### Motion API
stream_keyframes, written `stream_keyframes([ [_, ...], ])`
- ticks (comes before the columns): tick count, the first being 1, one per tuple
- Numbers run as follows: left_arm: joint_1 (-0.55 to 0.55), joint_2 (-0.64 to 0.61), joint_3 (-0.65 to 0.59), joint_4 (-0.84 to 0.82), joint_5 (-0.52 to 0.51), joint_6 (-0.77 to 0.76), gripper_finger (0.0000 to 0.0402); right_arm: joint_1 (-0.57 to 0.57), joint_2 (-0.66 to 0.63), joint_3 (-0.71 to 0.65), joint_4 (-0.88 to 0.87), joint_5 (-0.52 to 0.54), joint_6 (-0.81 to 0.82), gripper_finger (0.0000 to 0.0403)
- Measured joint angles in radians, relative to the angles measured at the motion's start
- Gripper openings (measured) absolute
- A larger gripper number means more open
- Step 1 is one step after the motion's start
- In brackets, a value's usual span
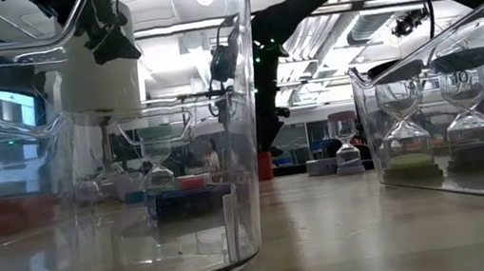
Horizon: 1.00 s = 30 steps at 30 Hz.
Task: Pick & Place Office items
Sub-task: Put the top middle red adapter into the left bin
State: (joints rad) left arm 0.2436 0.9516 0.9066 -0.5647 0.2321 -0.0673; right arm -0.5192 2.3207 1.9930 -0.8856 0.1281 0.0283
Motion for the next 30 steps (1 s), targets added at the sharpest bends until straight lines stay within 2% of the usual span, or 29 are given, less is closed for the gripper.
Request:
stream_keyframes([
  [3,0.000,0.000,0.000,0.000,0.000,0.000,0.0363,0.005,0.000,0.000,-0.003,0.001,-0.007,0.0220],
  [6,0.000,0.000,0.000,0.000,0.000,-0.001,0.0363,0.010,0.000,0.000,0.001,0.007,-0.012,0.0193],
  [18,0.000,0.000,0.000,-0.005,0.000,-0.008,0.0363,0.017,-0.001,0.000,0.004,0.006,-0.047,0.0014],
  [27,0.000,0.000,0.000,-0.005,0.002,-0.011,0.0363,0.017,0.000,0.000,0.000,0.010,-0.050,0.0007],
  [30,0.000,0.000,0.000,-0.005,0.002,-0.012,0.0363,0.023,0.000,-0.001,-0.005,0.040,-0.052,0.0006],
])
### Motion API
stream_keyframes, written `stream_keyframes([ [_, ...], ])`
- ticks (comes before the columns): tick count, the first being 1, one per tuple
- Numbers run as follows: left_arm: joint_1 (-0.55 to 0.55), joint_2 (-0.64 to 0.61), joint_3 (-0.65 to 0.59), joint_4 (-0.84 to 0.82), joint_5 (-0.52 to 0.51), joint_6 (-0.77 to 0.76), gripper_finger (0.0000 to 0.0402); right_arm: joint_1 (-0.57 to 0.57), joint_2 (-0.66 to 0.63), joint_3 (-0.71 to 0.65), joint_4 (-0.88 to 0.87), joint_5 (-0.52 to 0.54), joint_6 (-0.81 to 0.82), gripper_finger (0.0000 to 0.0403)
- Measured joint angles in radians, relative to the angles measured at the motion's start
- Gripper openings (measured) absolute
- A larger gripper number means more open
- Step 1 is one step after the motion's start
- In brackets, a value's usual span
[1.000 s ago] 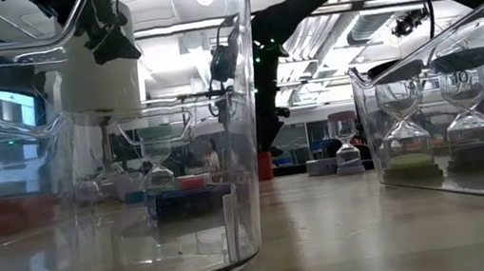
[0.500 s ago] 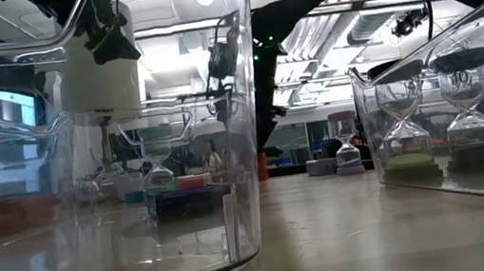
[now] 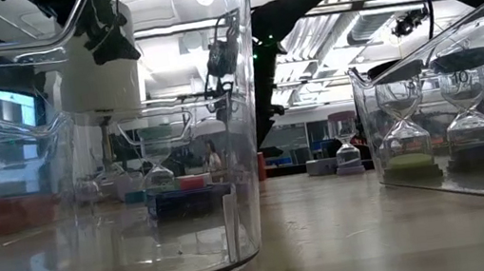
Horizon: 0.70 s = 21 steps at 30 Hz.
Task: Pick & Place Office items
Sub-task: Put the top middle red adapter into the left bin
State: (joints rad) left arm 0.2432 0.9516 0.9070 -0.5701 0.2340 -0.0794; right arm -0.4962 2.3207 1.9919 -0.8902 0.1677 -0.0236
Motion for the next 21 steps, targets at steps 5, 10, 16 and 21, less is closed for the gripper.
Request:
stream_keyframes([
  [5,0.000,0.000,0.000,0.000,0.000,-0.005,0.0363,0.019,-0.010,-0.002,-0.002,0.043,-0.017,0.0005],
  [10,0.000,0.000,0.000,0.000,0.001,-0.007,0.0363,0.038,-0.025,-0.005,-0.013,0.059,-0.030,0.0004],
  [16,0.000,0.000,0.000,0.000,0.002,-0.011,0.0363,0.055,-0.056,-0.005,-0.033,0.084,-0.035,0.0001],
  [21,0.000,0.000,0.000,0.000,0.002,-0.019,0.0363,0.066,-0.068,-0.005,-0.050,0.105,-0.038,0.0001],
])
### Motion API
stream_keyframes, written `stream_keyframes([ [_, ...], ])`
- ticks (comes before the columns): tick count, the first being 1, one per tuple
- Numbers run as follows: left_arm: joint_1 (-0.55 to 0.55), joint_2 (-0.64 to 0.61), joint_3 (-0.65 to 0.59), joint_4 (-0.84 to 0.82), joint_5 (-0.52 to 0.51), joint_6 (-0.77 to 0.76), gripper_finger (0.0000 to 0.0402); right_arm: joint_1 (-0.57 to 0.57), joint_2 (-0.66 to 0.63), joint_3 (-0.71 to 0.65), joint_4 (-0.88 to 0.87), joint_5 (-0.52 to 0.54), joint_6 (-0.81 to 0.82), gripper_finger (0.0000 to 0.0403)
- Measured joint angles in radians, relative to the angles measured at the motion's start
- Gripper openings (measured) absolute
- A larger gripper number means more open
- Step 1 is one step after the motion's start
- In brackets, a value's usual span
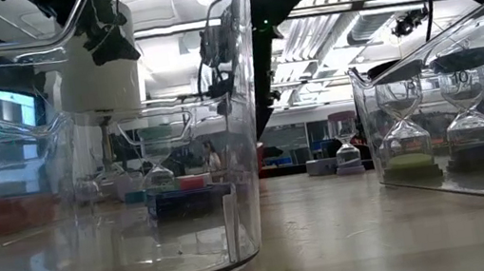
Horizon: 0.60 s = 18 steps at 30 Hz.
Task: Pick & Place Office items
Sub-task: Put the top middle red adapter into the left bin
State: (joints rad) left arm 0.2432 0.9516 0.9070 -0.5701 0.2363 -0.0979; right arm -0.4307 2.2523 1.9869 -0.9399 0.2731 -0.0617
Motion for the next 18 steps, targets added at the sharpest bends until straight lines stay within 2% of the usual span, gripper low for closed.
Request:
stream_keyframes([
  [10,0.000,0.000,0.000,-0.007,-0.004,0.000,0.0363,0.043,-0.031,0.002,-0.048,0.072,-0.023,0.0001],
  [18,0.000,0.000,0.000,-0.007,-0.005,0.020,0.0363,0.141,-0.198,0.002,-0.079,0.128,-0.025,0.0002],
])
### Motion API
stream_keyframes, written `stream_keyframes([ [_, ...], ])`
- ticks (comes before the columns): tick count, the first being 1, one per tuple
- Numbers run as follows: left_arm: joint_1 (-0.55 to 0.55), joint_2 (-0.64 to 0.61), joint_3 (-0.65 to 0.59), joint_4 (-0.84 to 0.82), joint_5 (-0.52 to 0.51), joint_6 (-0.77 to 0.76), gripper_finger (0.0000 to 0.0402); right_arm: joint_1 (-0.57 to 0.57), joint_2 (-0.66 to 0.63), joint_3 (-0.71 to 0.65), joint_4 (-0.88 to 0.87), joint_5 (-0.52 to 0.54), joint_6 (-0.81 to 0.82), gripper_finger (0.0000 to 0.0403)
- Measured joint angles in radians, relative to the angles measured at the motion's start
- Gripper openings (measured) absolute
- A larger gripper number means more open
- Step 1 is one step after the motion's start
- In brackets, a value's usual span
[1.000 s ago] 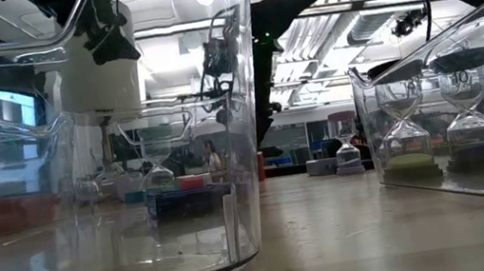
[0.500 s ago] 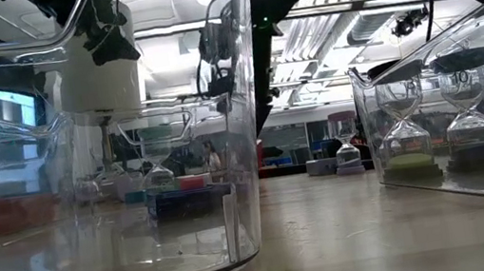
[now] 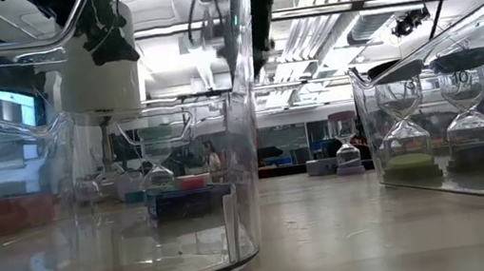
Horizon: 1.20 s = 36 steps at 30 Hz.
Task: Pick & Place Office items
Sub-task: Put the top middle red adapter into the left bin
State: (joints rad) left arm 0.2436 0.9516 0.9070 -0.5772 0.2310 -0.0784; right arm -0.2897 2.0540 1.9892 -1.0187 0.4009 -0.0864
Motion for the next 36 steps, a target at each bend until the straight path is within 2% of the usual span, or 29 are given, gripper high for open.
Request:
stream_keyframes([
  [4,0.000,0.000,-0.005,0.028,0.000,0.013,0.0363,0.084,-0.103,0.001,-0.001,0.010,-0.008,0.0002],
  [11,0.000,0.000,-0.159,0.302,0.000,0.041,0.0363,0.258,-0.224,0.002,0.004,0.068,0.002,0.0002],
  [18,-0.039,0.005,-0.309,0.711,0.000,0.335,0.0363,0.383,-0.247,0.002,0.001,0.099,0.037,0.0002],
  [22,-0.073,0.014,-0.360,0.866,-0.001,0.479,0.0363,0.443,-0.246,0.002,0.018,0.127,0.034,0.0003],
  [24,-0.093,0.014,-0.372,0.881,-0.006,0.570,0.0363,0.466,-0.246,0.002,0.029,0.152,0.033,0.0003],
  [28,-0.141,0.015,-0.373,0.904,-0.101,0.748,0.0363,0.487,-0.246,0.002,0.068,0.163,0.037,0.0003],
  [31,-0.178,0.015,-0.373,0.967,-0.196,0.826,0.0363,0.488,-0.246,0.002,0.096,0.179,0.037,0.0003],
  [34,-0.207,0.015,-0.373,1.011,-0.270,0.844,0.0363,0.485,-0.246,0.002,0.109,0.180,0.037,0.0003],
  [36,-0.219,0.015,-0.373,1.035,-0.283,0.792,0.0363,0.483,-0.246,0.002,0.121,0.179,0.040,0.0003],
])
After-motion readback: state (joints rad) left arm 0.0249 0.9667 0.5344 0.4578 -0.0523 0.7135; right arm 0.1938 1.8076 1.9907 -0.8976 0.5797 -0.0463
